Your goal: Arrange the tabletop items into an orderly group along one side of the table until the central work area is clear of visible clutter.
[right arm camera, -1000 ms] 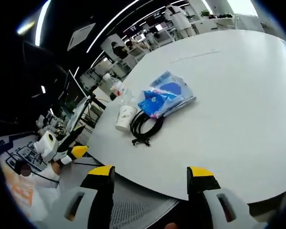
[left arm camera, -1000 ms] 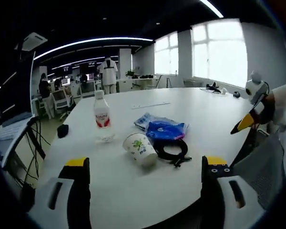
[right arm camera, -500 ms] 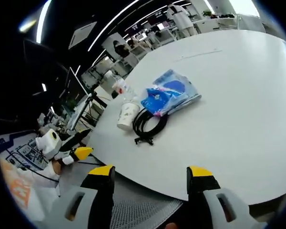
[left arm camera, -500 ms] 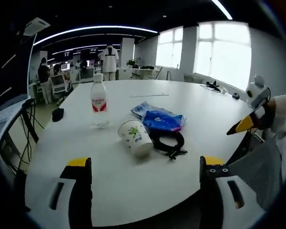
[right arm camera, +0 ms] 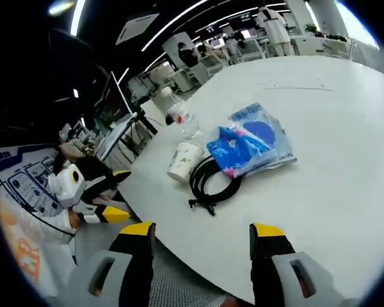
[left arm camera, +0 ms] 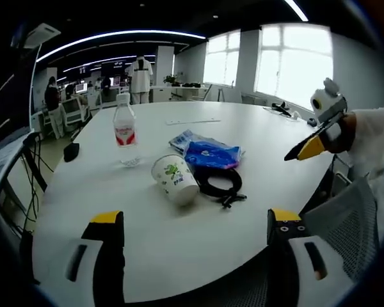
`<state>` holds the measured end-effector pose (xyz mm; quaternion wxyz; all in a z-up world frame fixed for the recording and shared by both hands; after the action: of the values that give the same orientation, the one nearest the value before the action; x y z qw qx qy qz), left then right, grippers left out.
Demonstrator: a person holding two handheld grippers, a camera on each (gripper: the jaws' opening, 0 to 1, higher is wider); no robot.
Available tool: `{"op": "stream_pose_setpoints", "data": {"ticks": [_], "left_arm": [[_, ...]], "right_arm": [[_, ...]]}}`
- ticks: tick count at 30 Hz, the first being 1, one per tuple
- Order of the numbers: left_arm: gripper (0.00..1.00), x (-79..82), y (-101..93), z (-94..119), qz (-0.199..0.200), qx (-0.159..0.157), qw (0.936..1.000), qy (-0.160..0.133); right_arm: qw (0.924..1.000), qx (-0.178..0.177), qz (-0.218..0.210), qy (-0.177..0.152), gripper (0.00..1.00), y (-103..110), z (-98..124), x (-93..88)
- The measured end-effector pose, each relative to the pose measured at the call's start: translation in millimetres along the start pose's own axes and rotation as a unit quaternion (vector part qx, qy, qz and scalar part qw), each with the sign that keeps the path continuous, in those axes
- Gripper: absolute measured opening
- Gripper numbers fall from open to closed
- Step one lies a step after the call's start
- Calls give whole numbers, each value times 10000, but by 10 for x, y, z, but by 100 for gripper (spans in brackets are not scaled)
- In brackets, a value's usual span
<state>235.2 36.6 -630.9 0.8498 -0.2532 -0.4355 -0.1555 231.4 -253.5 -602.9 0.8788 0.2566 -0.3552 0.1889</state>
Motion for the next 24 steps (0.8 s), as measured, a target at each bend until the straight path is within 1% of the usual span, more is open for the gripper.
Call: {"op": "stream_pose_setpoints", "data": {"ticks": [2,5,10,12,13,16,18,24], "left_arm": [[95,9,6,3,7,15,10000,-42],[95,12,10,4,26,31,10000,-54],[95,6,7,4,6,16,10000,-43],[94,7,7,5,6,21,10000,-47],[94,5,8,6,7,23,10000,-43],[93,4,9,7,-20,32,10000,-46],[92,1,7,7,-30,25,10000,-58],[90,-17,11,16,-47,32,10000,-31]], "right_arm": [[9999,72,150,-49,60,-10,-60,127],[9993,168,322,-60,60,-7,-143,252],[9961,384,787,48,59,26,-315,489],[9945,447,939,108,58,33,-370,558],[9928,494,1082,143,58,35,-418,617],[9892,603,1314,252,56,44,-533,737],[9843,712,1576,340,56,54,-621,829],[9737,929,2002,557,55,93,-886,1045]]}}
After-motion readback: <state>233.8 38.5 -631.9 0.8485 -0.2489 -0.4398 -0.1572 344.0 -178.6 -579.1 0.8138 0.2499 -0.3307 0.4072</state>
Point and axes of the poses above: the point that each gripper's makers call its tool centre point, and the gripper's own axes: z roughly backward along the fingers, y roughly to its left, x roughly out of its top, the point moved 9 cm from there along z, roughly backward along the fingers, and after that the axes turned 14 degrees about z, right-handed, at the moved point
